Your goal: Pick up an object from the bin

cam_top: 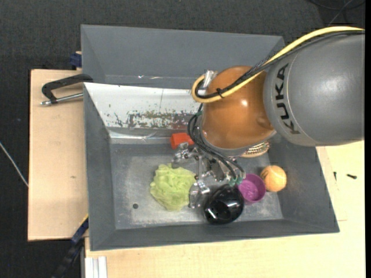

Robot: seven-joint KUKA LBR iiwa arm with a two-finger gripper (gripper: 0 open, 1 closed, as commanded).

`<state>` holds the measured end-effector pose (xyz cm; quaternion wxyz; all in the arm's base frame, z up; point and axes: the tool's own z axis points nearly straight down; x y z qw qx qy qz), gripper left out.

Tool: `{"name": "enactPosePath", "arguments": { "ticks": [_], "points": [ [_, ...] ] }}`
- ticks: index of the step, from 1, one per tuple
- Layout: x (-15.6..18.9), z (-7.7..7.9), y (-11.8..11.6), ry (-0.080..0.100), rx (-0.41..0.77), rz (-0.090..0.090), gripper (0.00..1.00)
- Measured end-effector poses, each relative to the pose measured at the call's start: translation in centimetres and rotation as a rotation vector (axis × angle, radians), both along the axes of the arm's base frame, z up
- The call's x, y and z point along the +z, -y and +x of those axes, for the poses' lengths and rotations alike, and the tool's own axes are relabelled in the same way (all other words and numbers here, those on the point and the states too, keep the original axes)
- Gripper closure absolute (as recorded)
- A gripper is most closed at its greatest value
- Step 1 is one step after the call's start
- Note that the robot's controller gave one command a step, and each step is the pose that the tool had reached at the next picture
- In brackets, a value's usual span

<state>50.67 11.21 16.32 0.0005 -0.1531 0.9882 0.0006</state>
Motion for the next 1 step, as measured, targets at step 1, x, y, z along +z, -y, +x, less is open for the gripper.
{"name": "enactPosePath", "arguments": {
  "ticks": [1],
  "points": [
    [-2.39,1.97,-0.63,0.006,-0.044,0.002,0.0]
  ]
}}
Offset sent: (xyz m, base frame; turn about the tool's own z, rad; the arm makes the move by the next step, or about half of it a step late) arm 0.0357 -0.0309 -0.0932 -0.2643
